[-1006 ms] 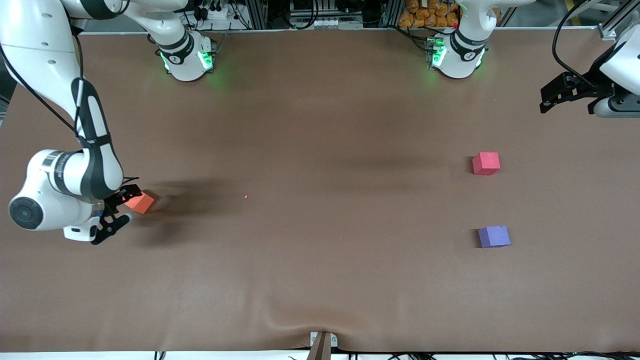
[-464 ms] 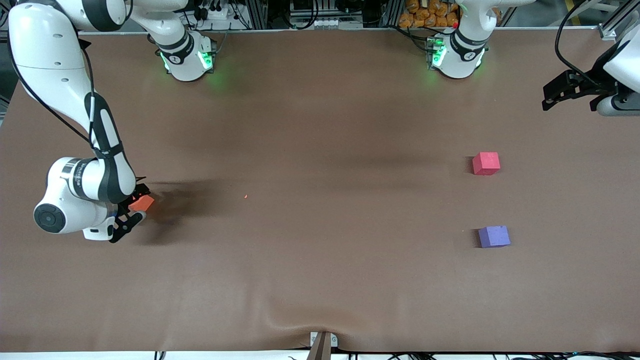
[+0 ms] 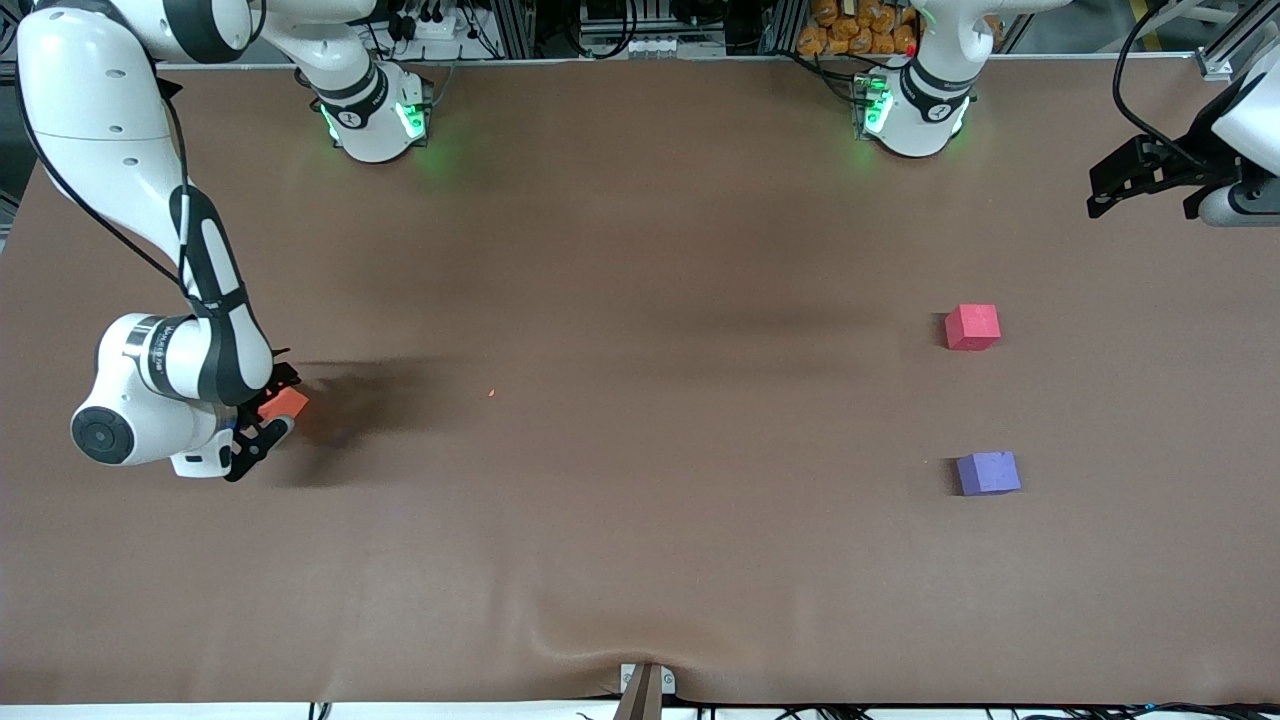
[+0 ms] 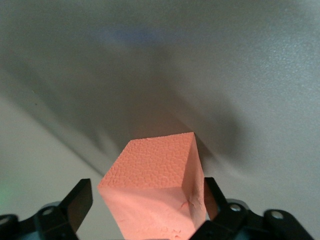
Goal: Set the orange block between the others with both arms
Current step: 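Lift the orange cube and carry it toward the table's middle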
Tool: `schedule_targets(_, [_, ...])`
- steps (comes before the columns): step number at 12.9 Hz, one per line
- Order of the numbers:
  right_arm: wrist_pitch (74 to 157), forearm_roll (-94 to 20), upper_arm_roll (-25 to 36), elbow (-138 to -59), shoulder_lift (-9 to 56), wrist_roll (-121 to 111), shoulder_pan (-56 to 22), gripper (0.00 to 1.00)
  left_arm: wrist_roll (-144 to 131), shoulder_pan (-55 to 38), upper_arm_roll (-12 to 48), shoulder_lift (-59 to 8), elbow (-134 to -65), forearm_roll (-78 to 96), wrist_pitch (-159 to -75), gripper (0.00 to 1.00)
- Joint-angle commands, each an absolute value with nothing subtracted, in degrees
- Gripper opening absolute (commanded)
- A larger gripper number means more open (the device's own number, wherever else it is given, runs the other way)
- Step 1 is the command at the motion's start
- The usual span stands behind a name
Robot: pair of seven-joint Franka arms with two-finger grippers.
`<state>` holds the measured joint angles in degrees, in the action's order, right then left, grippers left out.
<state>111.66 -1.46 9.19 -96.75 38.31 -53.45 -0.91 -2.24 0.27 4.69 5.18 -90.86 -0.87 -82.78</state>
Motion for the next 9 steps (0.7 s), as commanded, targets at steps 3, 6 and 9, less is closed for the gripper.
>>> schedule_targets(3, [114.7, -3.15, 8.35, -93.63, 36.92, -58.28, -0.09, 0.39, -0.79, 0.97, 4.83, 5.98, -91.05, 0.0, -81.83, 1.0])
schedule_targets(6, [113.03, -18.94, 8.0, -92.11, 33.41, -54.08, -2.18, 0.36, -0.79, 0.88, 5.1, 5.8, -90.97, 0.0, -81.83, 1.0])
schedule_targets(9, [113.11, -28.88, 8.0, -91.76, 33.05, -35.49, -10.69, 0.37, -0.7, 0.88, 5.19, 5.89, -90.97, 0.0, -81.83, 1.0])
